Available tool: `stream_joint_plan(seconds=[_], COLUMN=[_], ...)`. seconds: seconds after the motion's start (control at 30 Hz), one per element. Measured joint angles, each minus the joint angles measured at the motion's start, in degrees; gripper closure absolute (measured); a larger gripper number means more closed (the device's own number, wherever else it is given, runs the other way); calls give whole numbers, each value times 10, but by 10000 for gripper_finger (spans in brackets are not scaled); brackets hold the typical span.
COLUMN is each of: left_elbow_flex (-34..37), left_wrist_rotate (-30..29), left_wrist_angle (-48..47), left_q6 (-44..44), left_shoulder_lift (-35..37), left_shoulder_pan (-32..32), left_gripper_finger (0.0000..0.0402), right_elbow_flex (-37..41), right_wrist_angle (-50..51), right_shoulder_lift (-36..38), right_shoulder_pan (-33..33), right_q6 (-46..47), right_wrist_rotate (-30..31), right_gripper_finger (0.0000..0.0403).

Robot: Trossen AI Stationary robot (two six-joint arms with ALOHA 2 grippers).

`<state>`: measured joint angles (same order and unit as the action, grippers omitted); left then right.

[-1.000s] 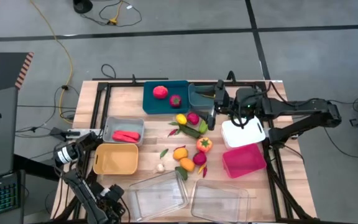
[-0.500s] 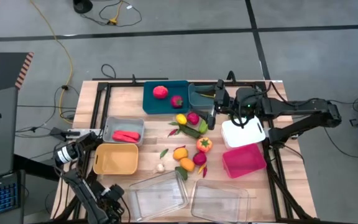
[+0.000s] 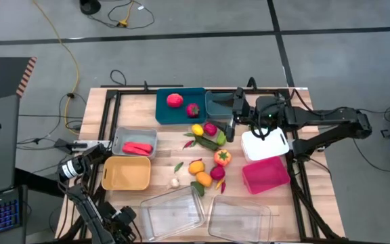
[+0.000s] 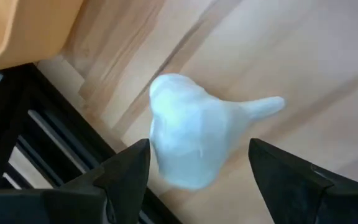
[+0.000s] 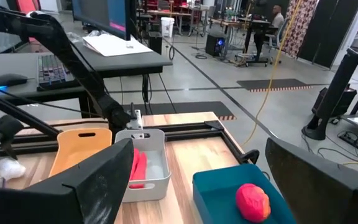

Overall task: Sort produce into baskets
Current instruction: Put the garlic into the yellow bin

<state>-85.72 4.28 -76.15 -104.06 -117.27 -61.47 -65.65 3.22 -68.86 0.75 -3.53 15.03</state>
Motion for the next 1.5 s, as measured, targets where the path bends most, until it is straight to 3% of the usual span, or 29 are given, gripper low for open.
stream_joint_plan(seconds=[0.33,0.53,0.67,0.87,1.0,1.13,1.27,1.5], left_elbow_flex=[-143,-156,-136,-123,-122,-89,-31,33], left_wrist_rotate=[-15,-128,-147,-69,-65,-61,-17,-25], left_wrist_angle=[-142,-139,-139,-138,-120,-89,-12,48], left_q6=[25,23,10,10,18,-30,-61,-141], left_shoulder_lift=[0,46,81,87,85,85,84,84], left_shoulder_pan=[0,9,16,17,16,17,17,17], left_gripper_finger=[142,142,142,142,142,142,142,142], right_elbow_flex=[0,0,0,0,0,0,0,0], right_wrist_angle=[0,0,1,20,31,33,33,32], right_shoulder_lift=[0,0,0,0,0,0,0,0], right_shoulder_pan=[0,0,0,0,0,0,0,0], right_q6=[0,0,0,0,1,0,0,0], right_wrist_rotate=[0,0,0,0,0,0,-1,-1], right_gripper_finger=[10,10,10,10,10,10,10,10])
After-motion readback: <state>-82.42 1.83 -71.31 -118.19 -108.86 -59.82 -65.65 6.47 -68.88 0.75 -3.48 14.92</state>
